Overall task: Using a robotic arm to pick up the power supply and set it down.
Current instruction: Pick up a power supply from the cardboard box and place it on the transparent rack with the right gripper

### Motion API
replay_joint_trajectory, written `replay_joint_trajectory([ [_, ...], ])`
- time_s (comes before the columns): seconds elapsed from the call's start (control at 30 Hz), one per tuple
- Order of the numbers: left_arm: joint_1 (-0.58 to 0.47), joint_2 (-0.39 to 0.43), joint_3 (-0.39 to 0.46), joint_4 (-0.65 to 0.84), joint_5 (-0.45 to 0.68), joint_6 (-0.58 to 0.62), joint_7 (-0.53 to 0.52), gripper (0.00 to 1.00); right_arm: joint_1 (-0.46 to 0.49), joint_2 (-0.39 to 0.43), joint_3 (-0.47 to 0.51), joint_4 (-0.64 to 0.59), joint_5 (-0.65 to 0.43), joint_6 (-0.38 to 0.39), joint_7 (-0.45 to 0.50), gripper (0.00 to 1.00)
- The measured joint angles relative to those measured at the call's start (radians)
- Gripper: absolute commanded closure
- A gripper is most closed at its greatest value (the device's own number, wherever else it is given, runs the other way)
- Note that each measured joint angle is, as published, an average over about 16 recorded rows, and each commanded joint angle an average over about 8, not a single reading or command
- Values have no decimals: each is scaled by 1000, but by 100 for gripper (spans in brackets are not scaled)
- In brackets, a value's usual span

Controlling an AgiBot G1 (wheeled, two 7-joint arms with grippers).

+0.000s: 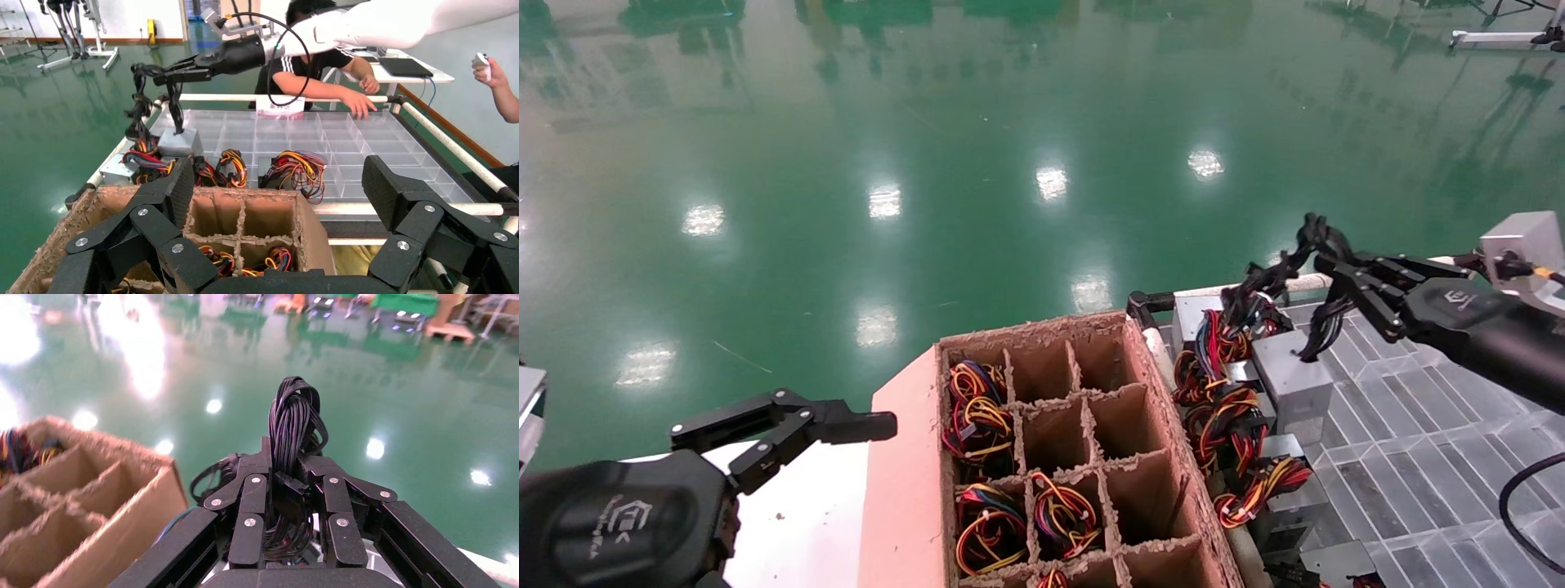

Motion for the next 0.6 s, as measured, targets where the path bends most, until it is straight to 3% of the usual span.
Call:
replay_joint_trajectory([
  [0.6,0,0,1,0,0,0,0,0,-90,-21,92,-177,136,-55,-97,100],
])
